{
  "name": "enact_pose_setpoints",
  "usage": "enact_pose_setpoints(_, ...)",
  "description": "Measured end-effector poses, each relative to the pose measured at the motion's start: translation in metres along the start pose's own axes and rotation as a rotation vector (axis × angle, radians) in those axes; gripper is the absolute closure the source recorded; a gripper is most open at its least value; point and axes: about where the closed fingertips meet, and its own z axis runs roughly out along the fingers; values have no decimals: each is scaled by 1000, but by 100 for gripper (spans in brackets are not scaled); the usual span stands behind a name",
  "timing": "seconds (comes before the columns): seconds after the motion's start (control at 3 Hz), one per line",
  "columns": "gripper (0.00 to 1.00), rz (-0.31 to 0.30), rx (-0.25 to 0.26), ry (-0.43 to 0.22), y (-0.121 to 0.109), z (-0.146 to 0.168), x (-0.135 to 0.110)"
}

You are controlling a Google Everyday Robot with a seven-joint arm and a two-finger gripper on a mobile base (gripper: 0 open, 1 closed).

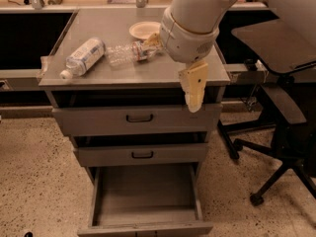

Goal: Place blue plastic bottle into bottom drawer

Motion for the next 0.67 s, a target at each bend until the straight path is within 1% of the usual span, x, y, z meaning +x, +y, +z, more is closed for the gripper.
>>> enact_pose_setpoints(0.33,0,-25,30,-8,-12,4,0)
enact_pose_setpoints(0.67,0,-125,55,11,-49,18,6)
